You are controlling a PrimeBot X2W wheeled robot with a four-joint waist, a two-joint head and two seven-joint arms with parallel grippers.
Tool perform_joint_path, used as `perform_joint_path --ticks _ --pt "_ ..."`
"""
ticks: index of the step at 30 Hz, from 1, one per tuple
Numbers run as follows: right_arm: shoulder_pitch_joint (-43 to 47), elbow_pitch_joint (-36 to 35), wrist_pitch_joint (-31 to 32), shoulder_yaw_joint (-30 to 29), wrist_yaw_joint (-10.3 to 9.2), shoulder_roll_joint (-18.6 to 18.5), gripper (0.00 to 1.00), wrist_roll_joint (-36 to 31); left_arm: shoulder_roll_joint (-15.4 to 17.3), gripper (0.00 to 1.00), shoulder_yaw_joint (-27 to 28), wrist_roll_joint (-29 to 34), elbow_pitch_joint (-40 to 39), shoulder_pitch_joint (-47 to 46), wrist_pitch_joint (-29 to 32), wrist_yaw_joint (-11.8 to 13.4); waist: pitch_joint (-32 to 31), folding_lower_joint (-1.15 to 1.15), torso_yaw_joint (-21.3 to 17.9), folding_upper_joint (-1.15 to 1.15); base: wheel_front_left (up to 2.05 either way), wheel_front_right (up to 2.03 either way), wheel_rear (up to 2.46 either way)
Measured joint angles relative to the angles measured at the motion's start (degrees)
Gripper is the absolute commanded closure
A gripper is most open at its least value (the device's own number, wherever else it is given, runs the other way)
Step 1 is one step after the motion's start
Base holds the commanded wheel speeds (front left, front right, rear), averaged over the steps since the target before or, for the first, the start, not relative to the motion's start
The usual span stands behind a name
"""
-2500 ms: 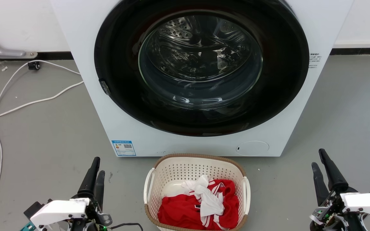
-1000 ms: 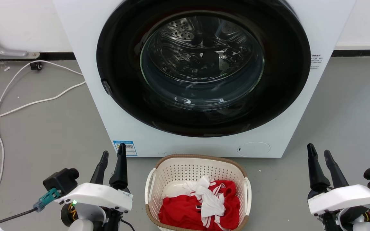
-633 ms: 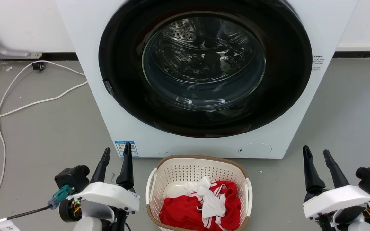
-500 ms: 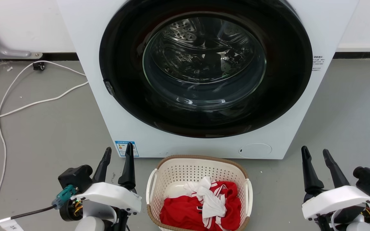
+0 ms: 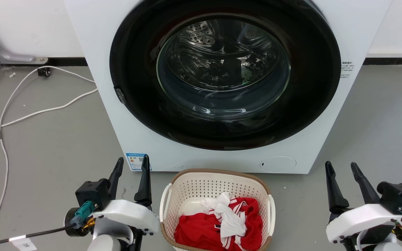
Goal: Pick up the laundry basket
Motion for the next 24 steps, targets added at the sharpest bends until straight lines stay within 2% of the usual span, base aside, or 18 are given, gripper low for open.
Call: perform_joint_path --ticks 24 --pt "0.7 -0.2 -0.5 -0.4 0.01 0.0 0.00 -10.8 0.0 0.00 -1.8 10.6 1.1 -0.9 -2.8 1.8 0.2 0.00 0.3 0.00 0.00 0.00 0.00"
